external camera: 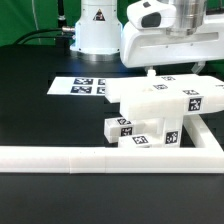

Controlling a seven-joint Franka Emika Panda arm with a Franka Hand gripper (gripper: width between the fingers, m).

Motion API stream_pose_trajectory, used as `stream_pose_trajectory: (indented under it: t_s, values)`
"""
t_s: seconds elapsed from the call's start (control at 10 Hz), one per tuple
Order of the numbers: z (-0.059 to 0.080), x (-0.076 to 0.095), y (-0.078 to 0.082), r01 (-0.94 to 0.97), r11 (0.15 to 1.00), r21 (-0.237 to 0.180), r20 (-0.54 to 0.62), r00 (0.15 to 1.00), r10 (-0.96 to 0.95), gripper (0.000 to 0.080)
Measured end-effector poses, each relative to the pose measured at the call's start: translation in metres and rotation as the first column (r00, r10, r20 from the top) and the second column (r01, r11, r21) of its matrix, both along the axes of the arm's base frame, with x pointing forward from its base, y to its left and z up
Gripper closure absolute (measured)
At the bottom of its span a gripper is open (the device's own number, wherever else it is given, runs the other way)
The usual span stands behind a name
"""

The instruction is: Assemble chair

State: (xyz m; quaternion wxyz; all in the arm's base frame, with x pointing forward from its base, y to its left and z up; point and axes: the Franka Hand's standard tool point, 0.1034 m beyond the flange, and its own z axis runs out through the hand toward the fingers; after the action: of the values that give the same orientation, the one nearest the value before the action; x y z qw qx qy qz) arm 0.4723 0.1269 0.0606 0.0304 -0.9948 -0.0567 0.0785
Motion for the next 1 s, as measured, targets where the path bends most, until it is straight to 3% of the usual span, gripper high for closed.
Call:
stream_pose_trajectory:
  t_s: [0.3, 0.6, 1.0]
  values:
    - [-0.002, -0.002, 0.002, 0.03, 1.0, -0.005, 0.01, 0.999, -0.03, 0.0151]
    - [-0.015, -0.022, 0.03, -0.001, 0.999, -0.037, 0.085, 0.996, 0.005, 0.0151]
    - [-0.017, -0.023, 0.029, 0.02, 0.999, -0.034, 0.086, 0.996, -0.017, 0.0151]
